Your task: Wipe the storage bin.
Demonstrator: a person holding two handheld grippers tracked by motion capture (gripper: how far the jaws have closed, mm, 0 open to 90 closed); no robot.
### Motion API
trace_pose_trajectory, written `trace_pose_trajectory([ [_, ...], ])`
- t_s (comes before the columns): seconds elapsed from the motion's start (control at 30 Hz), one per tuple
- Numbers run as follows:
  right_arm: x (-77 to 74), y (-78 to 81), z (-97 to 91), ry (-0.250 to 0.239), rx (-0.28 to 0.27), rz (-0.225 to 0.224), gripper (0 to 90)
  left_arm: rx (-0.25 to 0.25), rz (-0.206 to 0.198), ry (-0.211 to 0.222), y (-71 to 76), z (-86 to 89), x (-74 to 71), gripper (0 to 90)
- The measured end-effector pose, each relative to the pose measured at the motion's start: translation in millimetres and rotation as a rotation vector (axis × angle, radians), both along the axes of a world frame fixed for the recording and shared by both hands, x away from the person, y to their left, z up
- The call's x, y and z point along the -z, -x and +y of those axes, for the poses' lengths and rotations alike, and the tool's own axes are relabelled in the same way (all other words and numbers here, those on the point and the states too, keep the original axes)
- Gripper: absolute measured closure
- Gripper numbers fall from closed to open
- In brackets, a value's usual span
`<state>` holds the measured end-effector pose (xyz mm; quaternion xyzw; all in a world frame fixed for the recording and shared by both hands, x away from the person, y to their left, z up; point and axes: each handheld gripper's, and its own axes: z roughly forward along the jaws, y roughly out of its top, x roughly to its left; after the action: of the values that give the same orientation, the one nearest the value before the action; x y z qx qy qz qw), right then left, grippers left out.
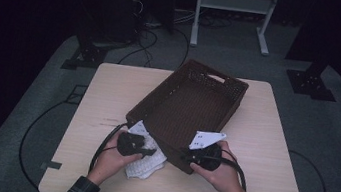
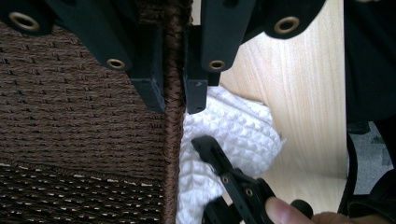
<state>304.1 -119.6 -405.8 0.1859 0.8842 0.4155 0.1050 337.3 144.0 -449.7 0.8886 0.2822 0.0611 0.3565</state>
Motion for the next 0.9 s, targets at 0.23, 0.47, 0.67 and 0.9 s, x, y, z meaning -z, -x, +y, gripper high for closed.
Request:
trace_pose_trajectory([
  [0.23,0.2,-0.3,-0.1,-0.002,-0.001,0.002,79.4,0.005,0.025,-0.039,-1.3,-6.0,13.0,73.1],
  [0.47,1.2,0.1,-1.1,-0.015,0.002,0.003,79.3,0.017,0.005,-0.003,2.6,-5.7,1.9,73.0],
  [0.67,1.8,-1.7,-1.9,-0.031,0.003,0.02,79.1,0.024,-0.014,0.085,8.8,-5.5,-15.3,73.0],
  [0.9,2.0,-5.4,-3.9,-0.049,-0.008,0.051,79.0,0.033,-0.044,0.109,11.9,-1.9,-29.1,73.1],
])
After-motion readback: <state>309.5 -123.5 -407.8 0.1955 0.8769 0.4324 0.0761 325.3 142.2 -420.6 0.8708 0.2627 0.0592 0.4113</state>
